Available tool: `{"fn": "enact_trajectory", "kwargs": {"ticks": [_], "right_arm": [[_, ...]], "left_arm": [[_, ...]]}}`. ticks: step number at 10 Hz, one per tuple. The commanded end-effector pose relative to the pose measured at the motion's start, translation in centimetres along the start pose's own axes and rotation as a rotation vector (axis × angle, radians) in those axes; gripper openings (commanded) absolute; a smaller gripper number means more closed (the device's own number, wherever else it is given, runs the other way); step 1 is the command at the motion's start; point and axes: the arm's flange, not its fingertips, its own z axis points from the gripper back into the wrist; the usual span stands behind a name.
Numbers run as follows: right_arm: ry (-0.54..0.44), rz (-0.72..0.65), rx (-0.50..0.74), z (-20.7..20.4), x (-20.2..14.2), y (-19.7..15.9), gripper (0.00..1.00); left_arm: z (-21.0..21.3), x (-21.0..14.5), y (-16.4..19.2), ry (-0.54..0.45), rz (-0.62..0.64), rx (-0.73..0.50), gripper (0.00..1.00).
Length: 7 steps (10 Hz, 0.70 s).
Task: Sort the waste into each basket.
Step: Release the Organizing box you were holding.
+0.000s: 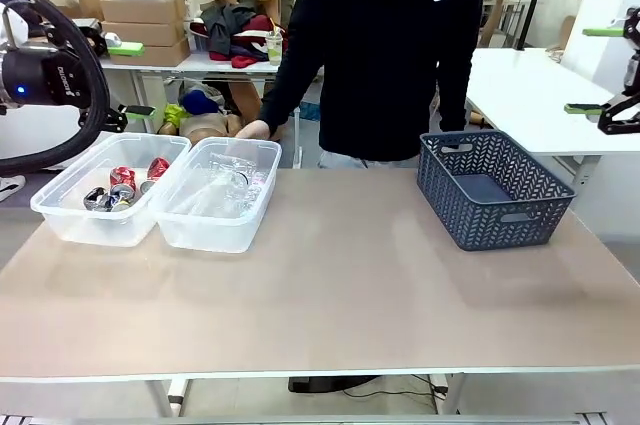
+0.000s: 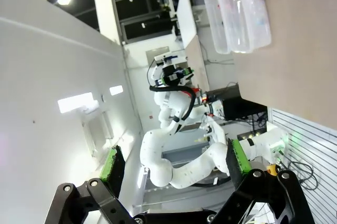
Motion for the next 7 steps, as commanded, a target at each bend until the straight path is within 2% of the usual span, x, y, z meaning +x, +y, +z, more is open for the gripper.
{"fn": "enact_trajectory", "kwargs": {"ticks": [1,7], "right_arm": [[0.009,-0.006,0.004,0.23,-0.03,0.36,1.00],[0.009,-0.006,0.004,0.23,-0.03,0.36,1.00]], "left_arm": [[0.14,0.22,-0.20,0.016,-0.008,0.004,1.00],[0.14,0.22,-0.20,0.016,-0.008,0.004,1.00]]}}
